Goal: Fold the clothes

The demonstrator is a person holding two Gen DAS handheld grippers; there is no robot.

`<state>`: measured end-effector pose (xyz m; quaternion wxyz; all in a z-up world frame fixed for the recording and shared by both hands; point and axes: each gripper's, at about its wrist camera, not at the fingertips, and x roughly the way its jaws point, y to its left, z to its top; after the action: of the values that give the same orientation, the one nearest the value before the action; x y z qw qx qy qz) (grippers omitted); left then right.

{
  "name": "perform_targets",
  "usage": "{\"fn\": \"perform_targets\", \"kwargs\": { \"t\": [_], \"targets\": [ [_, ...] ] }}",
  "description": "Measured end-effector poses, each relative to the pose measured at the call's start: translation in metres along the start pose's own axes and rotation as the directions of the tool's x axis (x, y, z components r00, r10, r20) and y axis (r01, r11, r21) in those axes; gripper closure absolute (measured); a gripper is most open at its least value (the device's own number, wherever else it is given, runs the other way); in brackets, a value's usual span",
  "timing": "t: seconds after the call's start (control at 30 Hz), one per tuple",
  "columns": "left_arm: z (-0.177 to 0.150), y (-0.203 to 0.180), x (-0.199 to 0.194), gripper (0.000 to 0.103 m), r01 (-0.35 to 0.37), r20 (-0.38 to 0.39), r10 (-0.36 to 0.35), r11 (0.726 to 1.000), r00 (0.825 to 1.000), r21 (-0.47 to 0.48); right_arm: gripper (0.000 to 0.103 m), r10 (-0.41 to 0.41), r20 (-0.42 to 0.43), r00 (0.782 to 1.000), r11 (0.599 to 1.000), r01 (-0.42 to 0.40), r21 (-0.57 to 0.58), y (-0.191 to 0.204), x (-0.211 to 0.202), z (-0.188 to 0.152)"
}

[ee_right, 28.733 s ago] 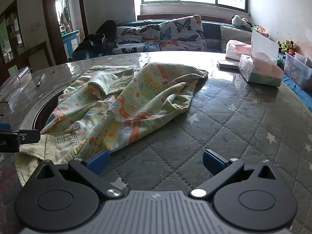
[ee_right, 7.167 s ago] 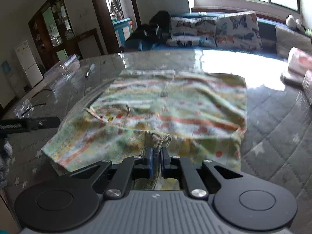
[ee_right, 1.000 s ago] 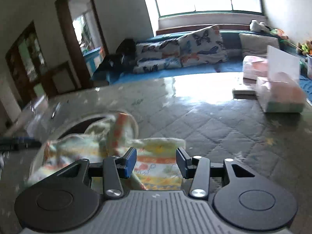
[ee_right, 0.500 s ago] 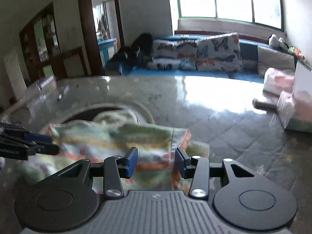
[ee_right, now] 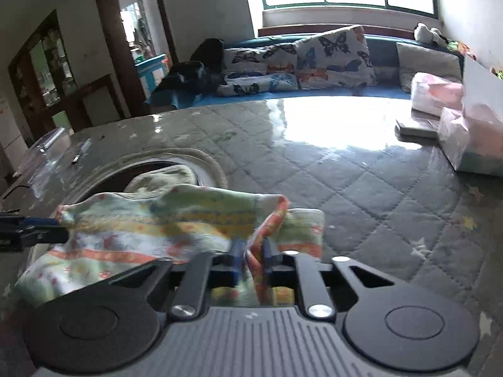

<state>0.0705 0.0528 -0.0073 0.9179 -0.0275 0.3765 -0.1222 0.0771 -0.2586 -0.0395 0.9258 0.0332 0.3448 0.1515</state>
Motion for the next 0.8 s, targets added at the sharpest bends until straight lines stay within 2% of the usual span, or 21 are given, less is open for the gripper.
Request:
{"fn": "perform_targets", "kwargs": {
  "t": [0.13, 0.27, 0.33, 0.43, 0.57, 0.7, 0.8],
  "targets": [
    [0.005, 0.0, 0.001, 0.057, 0.002, 0.007, -0.002, 1.0, 1.0, 0.008, 0.098, -0.045, 0.059, 0.997, 0.999, 0.043, 0.032, 0.001, -0.02, 0.002],
    [0.011, 0.0, 0.009, 0.058, -0.004, 0.001, 0.004, 1.0, 1.0, 0.005, 0.097, -0.08, 0.014, 0.997, 0.994, 0.079, 0.079, -0.008, -0.014, -0.006],
    [0.013, 0.0, 0.012, 0.059, -0.003, 0.002, 0.003, 1.0, 1.0, 0.003, 0.091, -0.094, -0.014, 0.995, 0.991, 0.095, 0.098, -0.012, -0.009, -0.01],
    [0.019, 0.001, 0.011, 0.062, 0.007, 0.016, -0.007, 1.0, 1.0, -0.003, 0.086, -0.125, 0.062, 0.99, 0.991, 0.122, 0.05, -0.005, -0.021, -0.002],
    [0.025, -0.007, 0.017, 0.073, 0.047, 0.017, -0.047, 0.999, 0.999, -0.002, 0.086, -0.055, 0.083, 0.995, 0.998, 0.055, 0.003, 0.004, -0.015, 0.014],
    [0.031, -0.023, 0.033, 0.074, 0.088, -0.008, -0.088, 0.996, 0.996, 0.022, 0.086, -0.001, 0.006, 1.0, 1.0, 0.001, -0.027, 0.013, 0.02, 0.019],
    [0.034, -0.025, 0.051, 0.073, 0.052, -0.032, -0.051, 0.998, 0.998, 0.033, 0.087, -0.018, -0.018, 1.0, 1.0, 0.018, -0.017, 0.01, 0.037, 0.016]
  ]
}}
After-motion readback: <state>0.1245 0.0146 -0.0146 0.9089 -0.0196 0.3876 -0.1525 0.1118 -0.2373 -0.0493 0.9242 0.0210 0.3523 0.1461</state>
